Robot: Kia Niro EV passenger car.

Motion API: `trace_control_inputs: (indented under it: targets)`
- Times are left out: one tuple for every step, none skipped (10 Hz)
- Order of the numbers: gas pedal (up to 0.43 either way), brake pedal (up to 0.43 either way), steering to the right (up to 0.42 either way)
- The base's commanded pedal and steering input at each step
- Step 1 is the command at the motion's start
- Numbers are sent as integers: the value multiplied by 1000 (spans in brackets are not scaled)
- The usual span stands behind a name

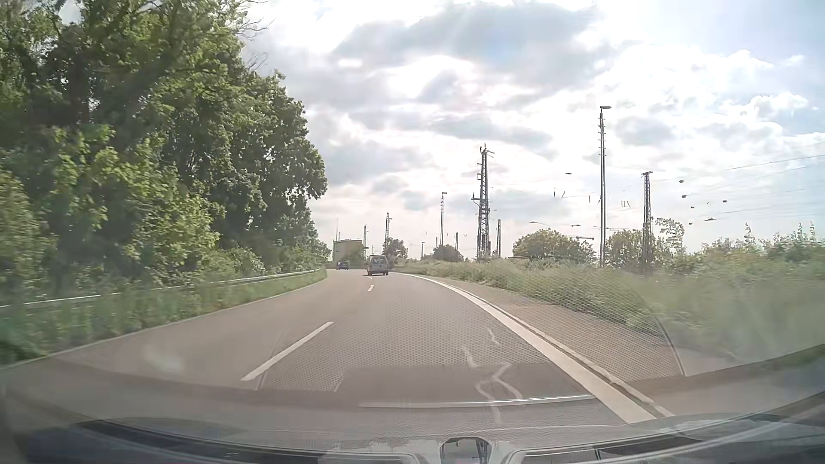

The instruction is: Follow the waypoints while adhering to traffic rules and regulations

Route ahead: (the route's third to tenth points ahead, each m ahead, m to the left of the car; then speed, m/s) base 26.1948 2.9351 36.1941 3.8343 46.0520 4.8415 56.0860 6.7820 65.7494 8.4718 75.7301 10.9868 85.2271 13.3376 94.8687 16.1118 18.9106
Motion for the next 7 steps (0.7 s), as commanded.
trace_control_inputs:
  targets:
    - [79, 0, -13]
    - [79, 0, -13]
    - [79, 0, -13]
    - [79, 0, -14]
    - [79, 0, -14]
    - [79, 0, -14]
    - [79, 0, -15]
